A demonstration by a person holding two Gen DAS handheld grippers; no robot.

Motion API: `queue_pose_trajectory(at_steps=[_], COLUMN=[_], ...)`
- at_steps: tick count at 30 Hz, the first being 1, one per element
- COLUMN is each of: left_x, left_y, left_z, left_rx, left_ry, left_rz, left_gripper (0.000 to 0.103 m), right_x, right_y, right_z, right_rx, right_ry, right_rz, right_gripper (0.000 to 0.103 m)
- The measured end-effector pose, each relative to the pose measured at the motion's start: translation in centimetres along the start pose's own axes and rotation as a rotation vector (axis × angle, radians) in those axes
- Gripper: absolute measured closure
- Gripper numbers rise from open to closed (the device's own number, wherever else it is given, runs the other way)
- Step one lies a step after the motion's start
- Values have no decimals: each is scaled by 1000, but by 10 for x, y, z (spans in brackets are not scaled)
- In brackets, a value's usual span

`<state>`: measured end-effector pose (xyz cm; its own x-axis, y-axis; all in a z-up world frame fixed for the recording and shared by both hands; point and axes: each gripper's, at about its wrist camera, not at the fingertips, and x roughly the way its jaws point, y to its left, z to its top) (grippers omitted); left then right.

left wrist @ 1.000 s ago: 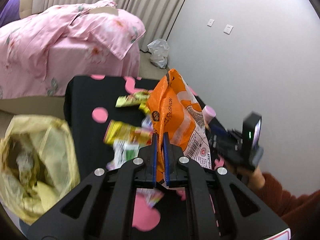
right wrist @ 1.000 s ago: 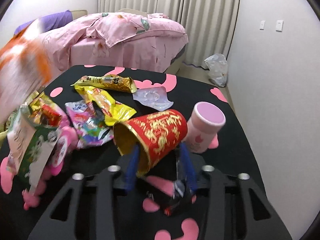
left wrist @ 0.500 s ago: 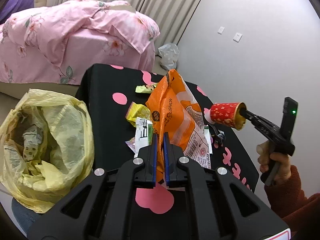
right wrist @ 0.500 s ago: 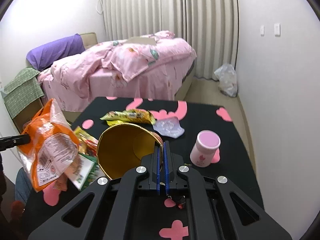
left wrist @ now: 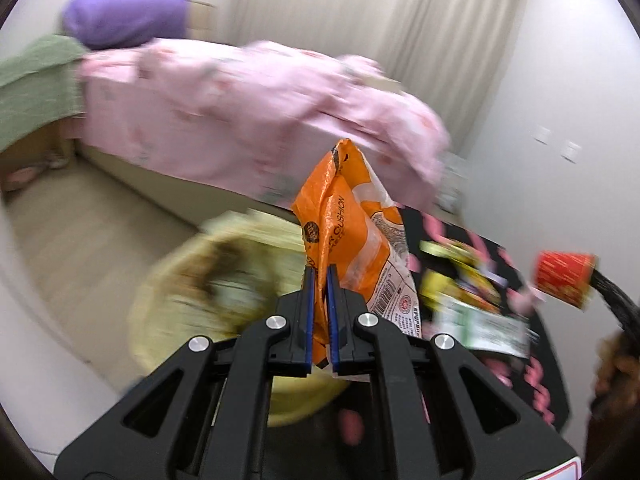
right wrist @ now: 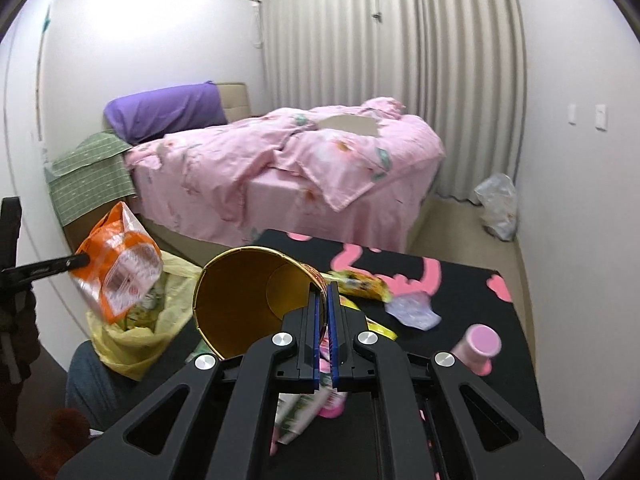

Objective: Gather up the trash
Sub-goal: 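Carry the orange bag and red cup to the yellow trash bag and release both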

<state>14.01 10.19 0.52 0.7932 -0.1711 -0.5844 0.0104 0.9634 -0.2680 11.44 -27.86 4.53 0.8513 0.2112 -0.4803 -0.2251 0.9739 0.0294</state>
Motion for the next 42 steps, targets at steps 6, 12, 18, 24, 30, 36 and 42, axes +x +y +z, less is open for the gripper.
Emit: queue_pose_trajectory(at_steps=[6,12,18,24,30,36,42], left_x=[27,88,120,117,130,145,124], left_y=[48,50,59,82,80,67,85], left_z=[-1,-38,-63,-54,-54,-54,-49], left_rx=[-14,28,0,-46,-43,-22,-130], left_ry=[45,246,351,327,333,345,294], left_rz=[189,96,23,20,12,-31,-64], left_gripper=[98,98,98,98,98,98,77], right_x=[19,79,178,246,265,263,246], right_y=[46,109,184,238,257,236,230], right_z=[12,35,28,-11,-43,-45,-36], right_rx=[-71,-134,-222,-347,-433,-395,-357], right_ry=[10,76,263,428,523,539,485], right_rz=[80,259,398,398,396,364,428], right_gripper=[97,97,97,97,97,97,96])
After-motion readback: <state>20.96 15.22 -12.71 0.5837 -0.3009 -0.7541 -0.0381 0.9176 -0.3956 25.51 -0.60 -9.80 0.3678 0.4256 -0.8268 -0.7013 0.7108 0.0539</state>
